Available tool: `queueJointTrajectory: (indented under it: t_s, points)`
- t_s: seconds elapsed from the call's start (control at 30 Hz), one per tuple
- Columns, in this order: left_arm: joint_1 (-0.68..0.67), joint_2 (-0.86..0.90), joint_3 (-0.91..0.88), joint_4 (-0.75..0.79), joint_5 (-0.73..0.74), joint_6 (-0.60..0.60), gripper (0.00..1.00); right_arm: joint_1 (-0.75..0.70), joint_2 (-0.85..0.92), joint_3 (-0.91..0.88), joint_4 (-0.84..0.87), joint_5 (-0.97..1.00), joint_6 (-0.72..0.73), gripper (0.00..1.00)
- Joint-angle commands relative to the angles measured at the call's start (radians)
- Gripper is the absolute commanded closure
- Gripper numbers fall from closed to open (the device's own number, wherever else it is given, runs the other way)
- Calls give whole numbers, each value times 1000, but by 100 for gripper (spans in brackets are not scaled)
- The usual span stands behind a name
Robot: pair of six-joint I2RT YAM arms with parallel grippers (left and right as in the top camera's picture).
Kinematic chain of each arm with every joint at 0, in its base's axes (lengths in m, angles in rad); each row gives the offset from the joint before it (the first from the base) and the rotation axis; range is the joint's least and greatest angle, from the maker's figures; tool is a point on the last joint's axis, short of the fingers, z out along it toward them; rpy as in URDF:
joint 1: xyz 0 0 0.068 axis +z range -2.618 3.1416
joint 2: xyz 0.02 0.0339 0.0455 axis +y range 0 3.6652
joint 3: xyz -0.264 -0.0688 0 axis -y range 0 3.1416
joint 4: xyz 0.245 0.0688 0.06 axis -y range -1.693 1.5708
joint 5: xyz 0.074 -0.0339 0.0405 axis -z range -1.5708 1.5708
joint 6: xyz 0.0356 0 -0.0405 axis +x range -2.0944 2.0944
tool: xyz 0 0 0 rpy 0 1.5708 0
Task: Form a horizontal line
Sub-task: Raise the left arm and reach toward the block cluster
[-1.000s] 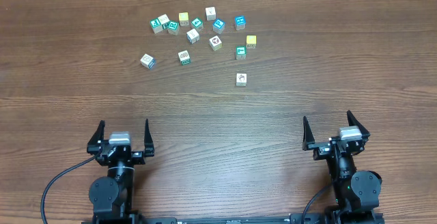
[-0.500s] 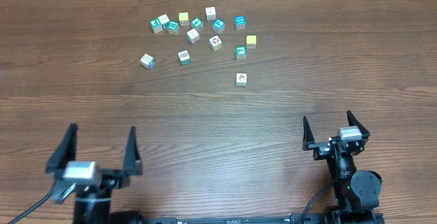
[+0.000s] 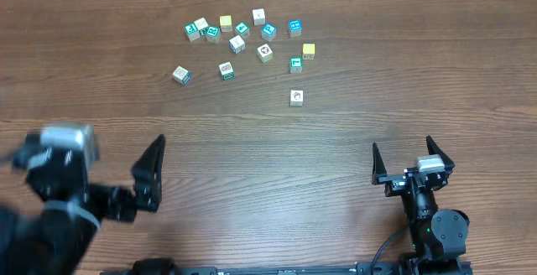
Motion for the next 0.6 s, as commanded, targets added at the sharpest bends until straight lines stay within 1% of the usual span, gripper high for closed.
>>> queueJointTrajectory:
  t_s: [0.0, 0.1, 0.13, 0.17, 0.2, 0.23, 0.27, 0.4, 0.43, 0.57]
  points:
    - [-6, 135, 101, -74, 84, 19, 0, -7, -10, -11, 6, -5, -3, 0]
    - [-6, 219, 113, -90, 136, 11, 0, -7, -10, -11, 6, -5, -3, 0]
    - [-6, 235, 113, -91, 145, 12, 5, -7, -10, -11, 6, -5, -3, 0]
    - [-6, 256, 113, -91, 157, 11, 33, -7, -10, -11, 6, -5, -3, 0]
    - [-6, 272, 113, -90, 163, 11, 76, -7, -10, -11, 6, -5, -3, 0]
    - [-6, 290, 113, -90, 162, -2, 92, -7, -10, -11, 6, -5, -3, 0]
    - [-6, 306, 113, -91, 161, -16, 96, -7, -10, -11, 6, -5, -3, 0]
    - [-6, 376, 113, -90, 148, -66, 96, -7, -10, -11, 6, -5, -3, 0]
    - [-6, 391, 113, -94, 125, -87, 96, -7, -10, -11, 6, -5, -3, 0]
    - [-7, 454, 113, -146, -68, -210, 96, -7, -10, -11, 6, -5, -3, 0]
